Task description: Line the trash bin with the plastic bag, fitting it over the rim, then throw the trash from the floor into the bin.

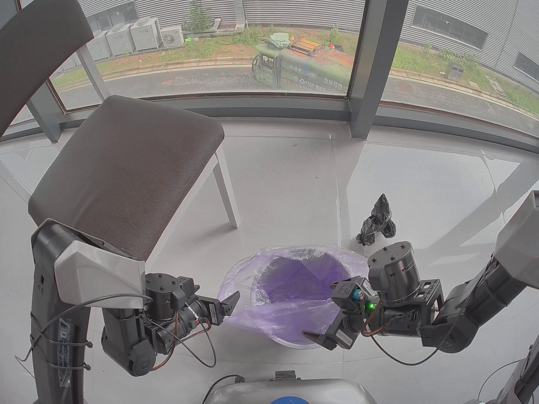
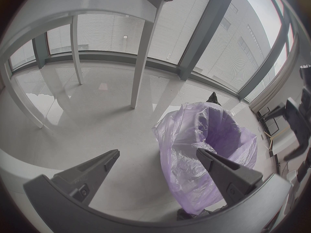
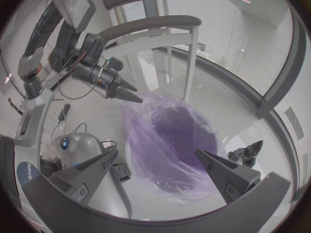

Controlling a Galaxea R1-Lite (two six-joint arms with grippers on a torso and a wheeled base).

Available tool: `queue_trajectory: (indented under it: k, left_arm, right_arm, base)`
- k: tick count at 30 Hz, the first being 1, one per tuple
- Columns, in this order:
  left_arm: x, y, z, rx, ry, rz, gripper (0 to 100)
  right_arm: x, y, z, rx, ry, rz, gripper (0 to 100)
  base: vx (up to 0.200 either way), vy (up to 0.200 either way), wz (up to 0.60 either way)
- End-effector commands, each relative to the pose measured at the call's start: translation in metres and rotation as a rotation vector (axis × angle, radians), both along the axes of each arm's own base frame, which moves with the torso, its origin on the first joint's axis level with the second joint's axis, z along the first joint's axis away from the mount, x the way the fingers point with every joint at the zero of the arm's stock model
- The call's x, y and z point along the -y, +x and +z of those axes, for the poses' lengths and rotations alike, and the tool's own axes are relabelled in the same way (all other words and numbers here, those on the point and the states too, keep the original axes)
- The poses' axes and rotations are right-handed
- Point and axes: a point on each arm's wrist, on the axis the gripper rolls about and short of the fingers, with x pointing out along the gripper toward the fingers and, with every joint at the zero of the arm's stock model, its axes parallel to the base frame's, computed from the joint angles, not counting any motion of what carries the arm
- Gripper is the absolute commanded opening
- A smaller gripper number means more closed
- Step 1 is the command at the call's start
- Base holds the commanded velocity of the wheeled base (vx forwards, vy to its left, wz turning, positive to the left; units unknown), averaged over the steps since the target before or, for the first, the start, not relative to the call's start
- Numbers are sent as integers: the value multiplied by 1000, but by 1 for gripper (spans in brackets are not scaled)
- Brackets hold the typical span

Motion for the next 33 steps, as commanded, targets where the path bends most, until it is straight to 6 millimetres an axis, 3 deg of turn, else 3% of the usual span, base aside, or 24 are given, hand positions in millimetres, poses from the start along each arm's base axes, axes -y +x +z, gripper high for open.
queue_trajectory:
  k: [1, 9, 16, 23, 27, 33]
  left_arm:
    - [-2, -1, 10, 33, -18, 6, 100]
    - [-3, -3, 11, 27, -16, 5, 100]
    - [-2, -2, 10, 27, -16, 3, 100]
    - [-2, -1, 9, 25, -16, 5, 100]
    - [-3, -1, 9, 26, -18, 7, 100]
    - [-4, 0, 9, 25, -17, 13, 100]
  right_arm:
    - [-3, -2, -18, -49, -36, 21, 100]
    - [-15, 5, -15, -254, 196, 77, 100]
    - [-18, 22, -27, -260, 194, 47, 100]
    - [-1, 51, -48, -218, 136, 19, 100]
    - [5, 65, -41, -190, 169, -10, 100]
    - [14, 68, -33, -176, 174, -30, 100]
  base:
    - [0, 0, 0]
    - [0, 0, 0]
    - [0, 0, 0]
    - [0, 0, 0]
    - [0, 0, 0]
    - [0, 0, 0]
